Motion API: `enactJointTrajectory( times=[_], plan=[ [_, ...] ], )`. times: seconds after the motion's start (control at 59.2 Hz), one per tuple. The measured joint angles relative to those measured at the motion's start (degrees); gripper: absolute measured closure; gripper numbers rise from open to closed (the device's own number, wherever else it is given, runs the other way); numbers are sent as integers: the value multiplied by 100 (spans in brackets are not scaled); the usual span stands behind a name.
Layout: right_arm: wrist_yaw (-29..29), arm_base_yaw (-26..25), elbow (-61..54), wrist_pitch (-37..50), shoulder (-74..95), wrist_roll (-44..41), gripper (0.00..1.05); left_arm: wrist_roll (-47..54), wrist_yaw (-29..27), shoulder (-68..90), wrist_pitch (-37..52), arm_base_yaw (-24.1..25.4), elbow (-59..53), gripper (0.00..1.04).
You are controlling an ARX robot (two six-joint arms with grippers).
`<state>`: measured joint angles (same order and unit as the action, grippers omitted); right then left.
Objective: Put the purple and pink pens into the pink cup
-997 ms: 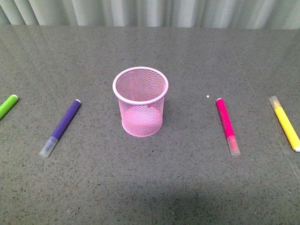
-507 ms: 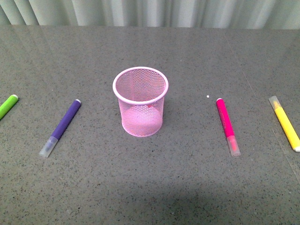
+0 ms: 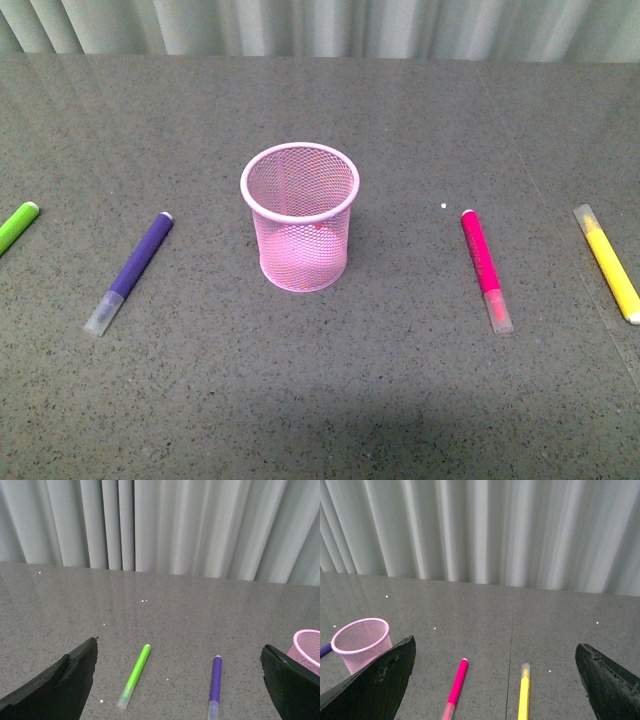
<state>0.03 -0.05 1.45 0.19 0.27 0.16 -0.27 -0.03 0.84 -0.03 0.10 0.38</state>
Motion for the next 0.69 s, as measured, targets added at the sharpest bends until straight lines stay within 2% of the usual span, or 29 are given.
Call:
enactJointTrajectory(
  times=[0.693],
  plan=[
    [0,0,0,0,0,0,7,0,0,0,0,0,0,8]
  ],
)
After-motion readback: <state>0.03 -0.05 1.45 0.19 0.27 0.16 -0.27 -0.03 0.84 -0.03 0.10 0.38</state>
